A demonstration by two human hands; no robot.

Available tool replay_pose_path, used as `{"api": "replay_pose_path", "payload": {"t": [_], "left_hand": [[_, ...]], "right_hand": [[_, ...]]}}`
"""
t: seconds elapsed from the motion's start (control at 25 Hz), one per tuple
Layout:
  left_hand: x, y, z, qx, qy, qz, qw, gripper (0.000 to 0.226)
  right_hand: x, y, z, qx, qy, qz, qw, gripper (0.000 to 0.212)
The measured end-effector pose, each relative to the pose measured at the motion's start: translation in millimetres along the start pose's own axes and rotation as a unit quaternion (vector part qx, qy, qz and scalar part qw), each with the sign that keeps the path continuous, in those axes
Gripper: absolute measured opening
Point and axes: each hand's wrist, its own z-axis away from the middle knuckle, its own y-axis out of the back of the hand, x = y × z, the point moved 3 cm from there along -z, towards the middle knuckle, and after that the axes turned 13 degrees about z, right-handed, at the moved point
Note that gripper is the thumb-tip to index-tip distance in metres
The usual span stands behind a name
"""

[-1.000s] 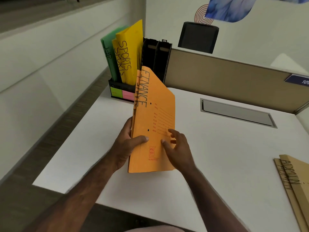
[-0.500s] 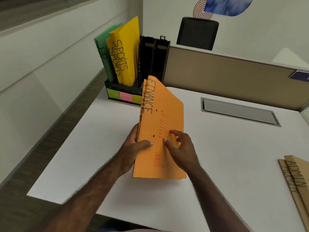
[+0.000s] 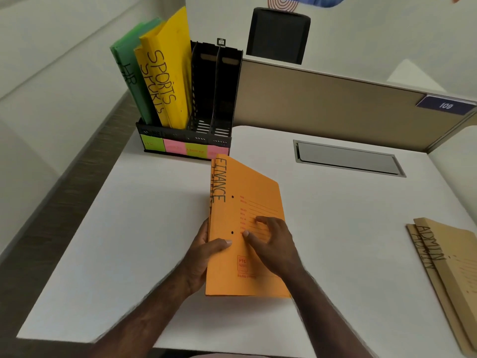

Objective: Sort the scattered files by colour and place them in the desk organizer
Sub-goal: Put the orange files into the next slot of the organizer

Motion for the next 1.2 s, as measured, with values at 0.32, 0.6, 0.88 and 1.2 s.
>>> {"api": "replay_pose_path", "payload": {"t": [0.32, 0.6, 0.88, 1.2], "left_hand": [[59, -12, 11, -0.029, -0.106, -0.171, 0.979, 0.067], [153, -41, 16, -0.02, -0.209, -0.277, 0.938, 0.072], [245, -51, -3, 0.004, -0.335, -0.311, 0.89, 0.078], [310, -68, -49, 0.022, -0.403, -0.353, 0.844, 0.082]], "right_hand": [[-43, 16, -9, -0.001, 0.021, -0.084, 0.996, 0.065], [-131, 58, -50, 0.009, 0.078, -0.174, 0.982, 0.078], [-215, 101, -104, 0.015, 0.151, -0.235, 0.96, 0.072], [-270, 122, -168, 0.026, 0.203, -0.234, 0.951, 0.068]]}}
